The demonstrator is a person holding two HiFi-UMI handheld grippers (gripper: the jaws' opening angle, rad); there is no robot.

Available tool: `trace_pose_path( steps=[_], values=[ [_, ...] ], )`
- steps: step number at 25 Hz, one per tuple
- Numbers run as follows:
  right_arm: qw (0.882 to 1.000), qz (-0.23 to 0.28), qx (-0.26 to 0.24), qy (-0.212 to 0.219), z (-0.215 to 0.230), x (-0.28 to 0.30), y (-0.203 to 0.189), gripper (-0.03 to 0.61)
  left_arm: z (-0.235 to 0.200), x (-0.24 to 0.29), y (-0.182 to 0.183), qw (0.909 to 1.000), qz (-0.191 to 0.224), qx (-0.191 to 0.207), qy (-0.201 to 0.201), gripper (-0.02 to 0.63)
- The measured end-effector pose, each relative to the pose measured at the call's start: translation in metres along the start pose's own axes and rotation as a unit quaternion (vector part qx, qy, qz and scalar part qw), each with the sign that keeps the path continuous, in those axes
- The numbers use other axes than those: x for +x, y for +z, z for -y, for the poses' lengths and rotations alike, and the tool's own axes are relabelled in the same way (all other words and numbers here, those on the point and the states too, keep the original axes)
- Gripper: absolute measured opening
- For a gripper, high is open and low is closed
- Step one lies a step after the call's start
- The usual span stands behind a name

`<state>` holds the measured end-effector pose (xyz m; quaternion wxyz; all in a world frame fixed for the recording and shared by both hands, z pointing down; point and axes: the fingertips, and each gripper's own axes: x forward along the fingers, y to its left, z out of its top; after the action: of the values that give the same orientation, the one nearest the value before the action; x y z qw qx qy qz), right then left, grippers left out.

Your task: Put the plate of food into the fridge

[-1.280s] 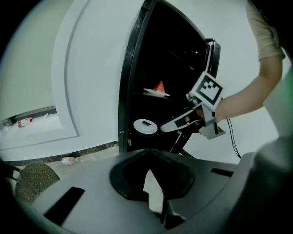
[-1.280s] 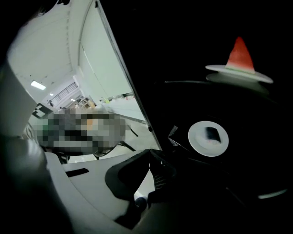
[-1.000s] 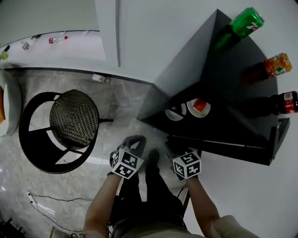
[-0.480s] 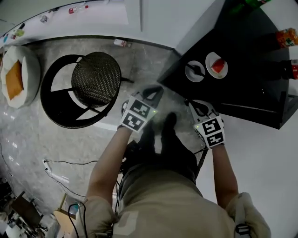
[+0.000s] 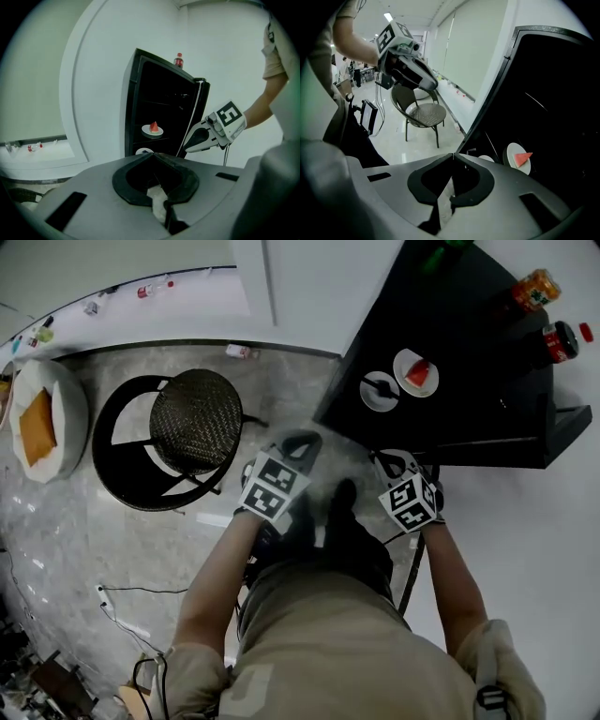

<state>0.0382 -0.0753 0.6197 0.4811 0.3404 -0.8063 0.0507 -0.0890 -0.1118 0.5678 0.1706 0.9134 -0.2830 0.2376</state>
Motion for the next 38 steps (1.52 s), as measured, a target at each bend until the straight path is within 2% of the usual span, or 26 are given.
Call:
trace_pose_path(
  steps=[6,13,17,23,27,30,34,38],
  values=[
    [0.999,0.039,0.019,-0.023,0.010,-0.025,0.021,0.023,0.017,-0.005,0.015,0.9997,0.012,0.019,-0.008,0.009],
    [0.999,0.051,0.000,-0.015,-0.016,-0.054,0.015,0.023,0.057,-0.006,0.017,0.9992,0.011,0.024,-0.029,0.009],
    [0.996,0.083,0.011,-0.011,-0.020,-0.074,0.017,0.023,0.081,-0.003,0.030,0.9987,0.016,0.037,-0.031,0.009],
    [0.994,0.103,0.019,0.006,-0.017,-0.091,-0.004,0.023,0.108,0.005,0.039,0.9987,0.006,0.049,-0.008,0.009],
    [0.992,0.122,0.025,0.016,-0.009,-0.117,-0.020,0.023,0.131,0.009,0.052,0.9987,0.019,0.045,0.015,0.009],
    [0.990,0.137,0.012,0.023,-0.004,-0.131,-0.027,0.023,0.144,0.008,0.065,0.9978,0.033,0.043,0.037,0.009],
    [0.990,0.140,-0.025,0.025,-0.002,-0.154,-0.039,0.023,0.174,0.014,0.067,0.9973,0.036,0.042,0.048,0.009],
    [0.983,0.176,-0.041,0.036,-0.003,-0.183,-0.022,0.022,0.194,0.011,0.075,0.9960,0.046,0.046,0.061,0.009]
  ],
)
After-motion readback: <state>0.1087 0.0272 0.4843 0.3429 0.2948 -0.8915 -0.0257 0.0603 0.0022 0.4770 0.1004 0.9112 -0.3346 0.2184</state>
